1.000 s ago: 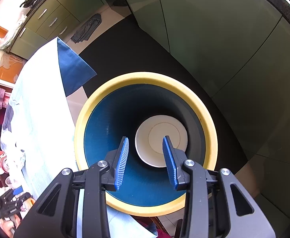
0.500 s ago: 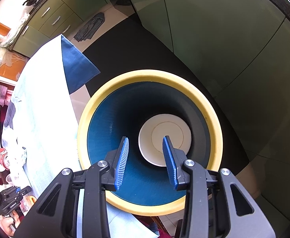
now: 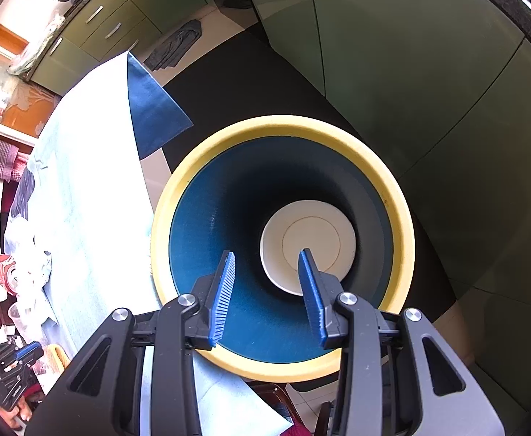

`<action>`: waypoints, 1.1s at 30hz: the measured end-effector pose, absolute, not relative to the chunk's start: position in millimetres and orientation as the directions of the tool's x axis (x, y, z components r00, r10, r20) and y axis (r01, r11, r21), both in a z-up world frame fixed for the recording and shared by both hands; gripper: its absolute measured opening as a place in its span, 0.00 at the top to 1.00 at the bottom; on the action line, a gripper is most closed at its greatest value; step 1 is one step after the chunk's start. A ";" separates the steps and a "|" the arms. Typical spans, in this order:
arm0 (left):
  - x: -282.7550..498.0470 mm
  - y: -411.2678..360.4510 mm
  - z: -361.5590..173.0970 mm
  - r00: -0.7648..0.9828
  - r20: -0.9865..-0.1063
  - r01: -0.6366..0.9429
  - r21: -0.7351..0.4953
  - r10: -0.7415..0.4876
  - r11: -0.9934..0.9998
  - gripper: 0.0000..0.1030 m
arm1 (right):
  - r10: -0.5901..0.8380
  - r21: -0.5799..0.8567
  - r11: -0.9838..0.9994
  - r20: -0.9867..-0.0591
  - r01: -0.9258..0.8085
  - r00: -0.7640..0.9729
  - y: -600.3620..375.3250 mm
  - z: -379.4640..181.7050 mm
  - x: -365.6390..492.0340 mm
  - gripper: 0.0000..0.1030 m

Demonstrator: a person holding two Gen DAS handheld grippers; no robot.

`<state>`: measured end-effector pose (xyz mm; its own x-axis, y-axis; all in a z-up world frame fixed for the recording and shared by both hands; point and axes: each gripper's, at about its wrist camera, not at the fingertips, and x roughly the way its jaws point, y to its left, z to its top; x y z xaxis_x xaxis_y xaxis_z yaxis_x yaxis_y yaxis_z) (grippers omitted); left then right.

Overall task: Collect trash
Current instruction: 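Reach the left gripper toward the snack wrapper and grasp it, then carry the snack wrapper over the bin and open the left gripper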

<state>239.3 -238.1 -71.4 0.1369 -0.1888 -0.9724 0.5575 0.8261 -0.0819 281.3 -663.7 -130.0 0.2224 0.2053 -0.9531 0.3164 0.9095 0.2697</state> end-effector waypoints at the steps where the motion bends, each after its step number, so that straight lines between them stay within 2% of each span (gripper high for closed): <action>1: 235.0 -231.3 -62.3 0.177 -0.969 0.573 -0.039 -0.170 0.819 0.87 | 0.206 0.270 0.910 -0.953 0.314 0.222 -662.8 -129.8 282.0 0.63; 2: 236.8 -234.4 -60.2 0.200 -0.969 0.605 0.006 -0.145 0.796 0.65 | 0.208 0.271 0.911 -0.953 0.312 0.221 -661.9 -129.7 283.1 0.63; 3: 239.1 -236.3 -59.9 0.206 -0.968 0.645 0.027 -0.140 0.764 0.52 | 0.210 0.273 0.911 -0.952 0.309 0.222 -660.9 -129.6 283.9 0.63; 4: 241.7 -237.4 -58.6 0.214 -0.964 0.675 0.029 -0.158 0.738 0.47 | 0.211 0.273 0.912 -0.952 0.307 0.222 -660.3 -129.8 284.1 0.63; 7: 237.0 -243.6 -61.3 0.246 -0.960 0.797 0.122 -0.133 0.591 0.48 | 0.216 0.275 0.914 -0.952 0.298 0.216 -656.1 -131.3 284.8 0.63; 10: 233.7 -247.2 -65.7 0.234 -0.961 0.904 0.160 -0.146 0.395 0.48 | 0.221 0.276 0.915 -0.953 0.292 0.210 -653.9 -133.5 283.3 0.62; 16: 227.0 -243.7 -86.3 0.272 -0.954 0.961 0.262 -0.129 0.091 0.50 | 0.231 0.283 0.911 -0.953 0.300 0.197 -656.7 -141.7 282.6 0.60; 20: 234.3 -244.4 -101.3 0.282 -0.953 0.959 0.283 -0.113 0.009 0.54 | 0.237 0.286 0.907 -0.953 0.308 0.187 -659.2 -147.7 283.6 0.60; 27: 230.5 -252.1 -118.5 0.264 -0.961 0.958 0.271 -0.086 -0.094 0.55 | 0.232 0.280 0.905 -0.956 0.321 0.182 -664.5 -148.4 284.7 0.60; 29: 229.4 -252.8 -124.9 0.264 -0.962 0.955 0.270 -0.065 -0.121 0.65 | 0.230 0.279 0.904 -0.956 0.323 0.183 -664.9 -147.6 284.6 0.60; 33: 231.3 -253.7 -124.6 0.278 -0.958 0.952 0.286 -0.076 -0.113 0.80 | 0.235 0.284 0.903 -0.955 0.321 0.183 -664.5 -148.0 284.1 0.60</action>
<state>231.3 -253.7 -124.6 0.2783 -0.0755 -0.9575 0.9517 -0.1131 0.2855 284.1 -664.5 -148.0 0.1826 0.2348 -0.9547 0.3214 0.9034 0.2837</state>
